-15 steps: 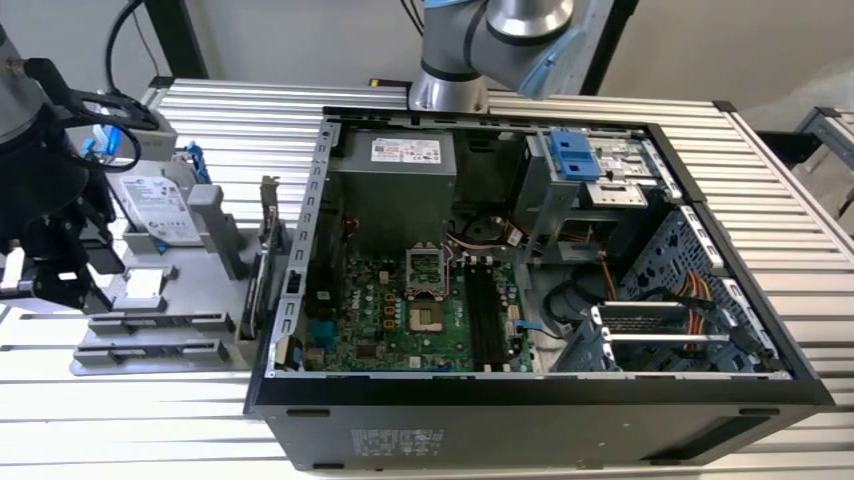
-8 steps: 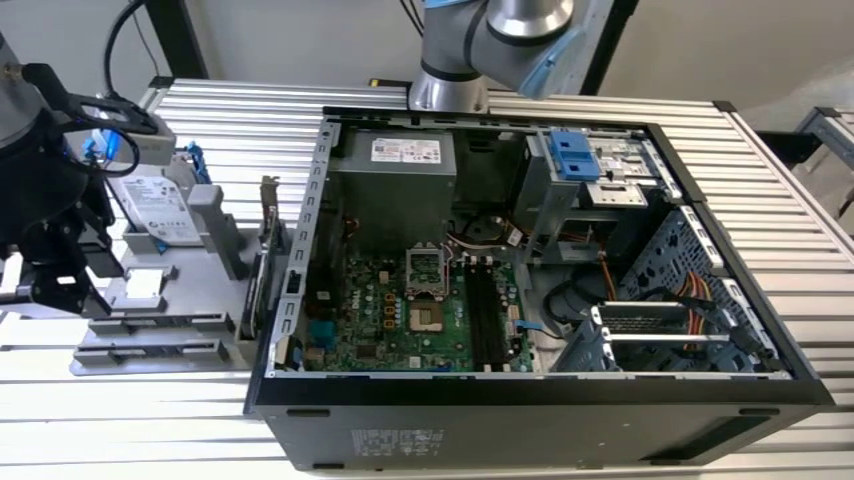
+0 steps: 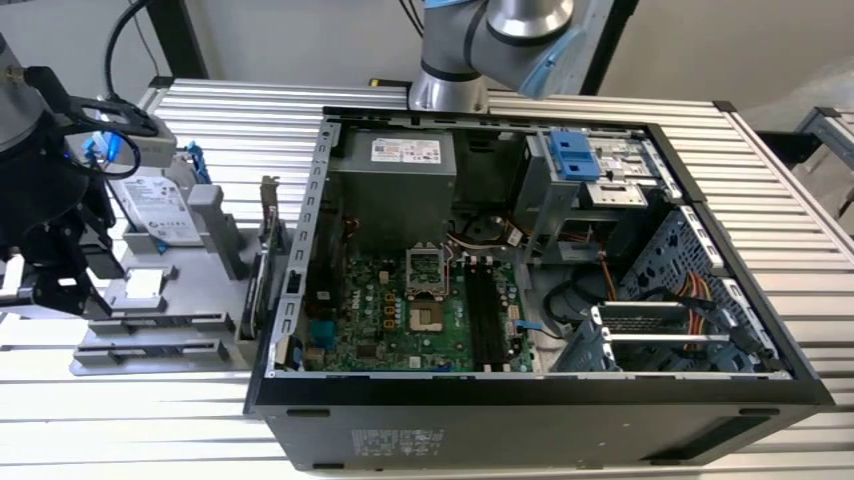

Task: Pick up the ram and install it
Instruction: 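Pick up the ram and move it above insertion slot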

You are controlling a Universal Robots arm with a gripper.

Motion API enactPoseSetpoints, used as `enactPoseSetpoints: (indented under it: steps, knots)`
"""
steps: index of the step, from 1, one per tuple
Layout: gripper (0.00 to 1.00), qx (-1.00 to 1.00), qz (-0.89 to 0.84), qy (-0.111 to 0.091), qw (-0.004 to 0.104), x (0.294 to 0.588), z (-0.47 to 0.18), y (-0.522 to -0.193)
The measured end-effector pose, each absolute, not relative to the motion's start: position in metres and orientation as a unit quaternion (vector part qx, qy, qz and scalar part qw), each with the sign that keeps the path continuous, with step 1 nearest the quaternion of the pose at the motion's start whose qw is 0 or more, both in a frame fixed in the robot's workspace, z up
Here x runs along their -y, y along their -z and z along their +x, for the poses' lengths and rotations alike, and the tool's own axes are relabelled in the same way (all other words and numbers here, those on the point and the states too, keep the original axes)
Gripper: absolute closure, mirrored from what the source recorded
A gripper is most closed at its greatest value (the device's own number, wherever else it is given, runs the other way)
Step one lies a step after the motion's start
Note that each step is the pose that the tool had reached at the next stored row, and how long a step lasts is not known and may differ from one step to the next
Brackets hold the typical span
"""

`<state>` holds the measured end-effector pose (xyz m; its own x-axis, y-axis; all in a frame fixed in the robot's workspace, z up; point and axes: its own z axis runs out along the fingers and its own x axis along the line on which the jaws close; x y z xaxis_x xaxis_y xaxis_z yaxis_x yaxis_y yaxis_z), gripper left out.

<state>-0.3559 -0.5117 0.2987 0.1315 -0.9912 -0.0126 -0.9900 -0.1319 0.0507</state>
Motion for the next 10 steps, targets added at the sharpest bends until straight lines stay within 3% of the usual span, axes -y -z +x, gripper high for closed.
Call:
enactPoseSetpoints:
  steps: [10]
  knots:
    - [0.00, 0.659, 0.752, 0.021, 0.015, 0.5117, -0.3559, -0.2958]
